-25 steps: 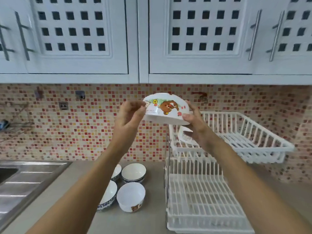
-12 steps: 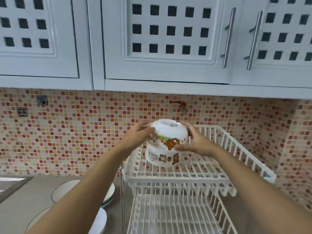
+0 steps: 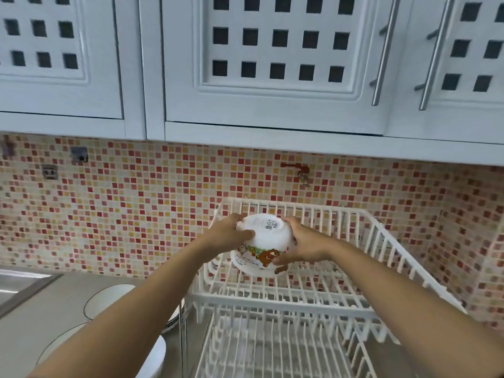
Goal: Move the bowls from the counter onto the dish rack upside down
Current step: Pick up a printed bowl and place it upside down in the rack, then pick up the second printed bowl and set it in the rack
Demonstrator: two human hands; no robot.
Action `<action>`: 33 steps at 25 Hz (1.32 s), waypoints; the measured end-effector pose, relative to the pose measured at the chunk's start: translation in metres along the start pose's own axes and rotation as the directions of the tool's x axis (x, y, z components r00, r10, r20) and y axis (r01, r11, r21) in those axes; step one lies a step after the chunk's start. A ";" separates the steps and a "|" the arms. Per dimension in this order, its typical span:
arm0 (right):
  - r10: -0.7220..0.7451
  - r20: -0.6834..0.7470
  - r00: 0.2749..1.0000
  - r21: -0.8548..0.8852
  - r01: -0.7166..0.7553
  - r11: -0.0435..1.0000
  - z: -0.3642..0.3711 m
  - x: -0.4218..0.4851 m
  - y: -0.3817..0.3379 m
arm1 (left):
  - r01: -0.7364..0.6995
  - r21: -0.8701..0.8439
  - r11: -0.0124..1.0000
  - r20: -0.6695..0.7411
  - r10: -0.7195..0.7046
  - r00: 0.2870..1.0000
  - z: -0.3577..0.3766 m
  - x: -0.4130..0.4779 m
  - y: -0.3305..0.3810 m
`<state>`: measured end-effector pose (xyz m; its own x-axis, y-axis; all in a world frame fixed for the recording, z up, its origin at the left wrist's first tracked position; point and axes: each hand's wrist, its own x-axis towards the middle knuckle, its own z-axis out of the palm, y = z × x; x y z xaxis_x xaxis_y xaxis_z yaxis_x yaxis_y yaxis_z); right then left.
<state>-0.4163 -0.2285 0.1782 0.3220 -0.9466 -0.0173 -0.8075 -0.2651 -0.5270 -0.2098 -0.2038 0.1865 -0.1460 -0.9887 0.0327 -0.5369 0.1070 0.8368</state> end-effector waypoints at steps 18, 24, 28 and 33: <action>-0.149 -0.385 0.911 -0.033 0.148 0.988 0.059 -0.038 -0.153 | -0.156 0.216 0.964 -0.264 0.211 0.941 -0.095 -0.085 -0.036; -0.199 -0.412 0.889 0.006 0.222 0.975 0.138 -0.032 -0.231 | -0.036 0.278 0.960 -0.301 0.123 0.946 -0.142 -0.134 -0.106; -0.118 -0.321 0.940 0.147 0.173 0.974 0.212 -0.017 -0.238 | 0.114 0.272 0.956 -0.281 -0.035 0.959 -0.142 -0.147 -0.171; 0.221 -0.185 0.958 0.307 -0.157 0.939 0.310 0.016 -0.189 | 0.326 0.224 0.919 -0.220 -0.278 0.935 -0.115 -0.130 -0.263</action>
<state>-0.1053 -0.1363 0.0146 0.0389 -0.9989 0.0245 -0.6570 -0.0440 -0.7526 0.0459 -0.1159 0.0245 0.1957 -0.9773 -0.0814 -0.7266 -0.2003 0.6573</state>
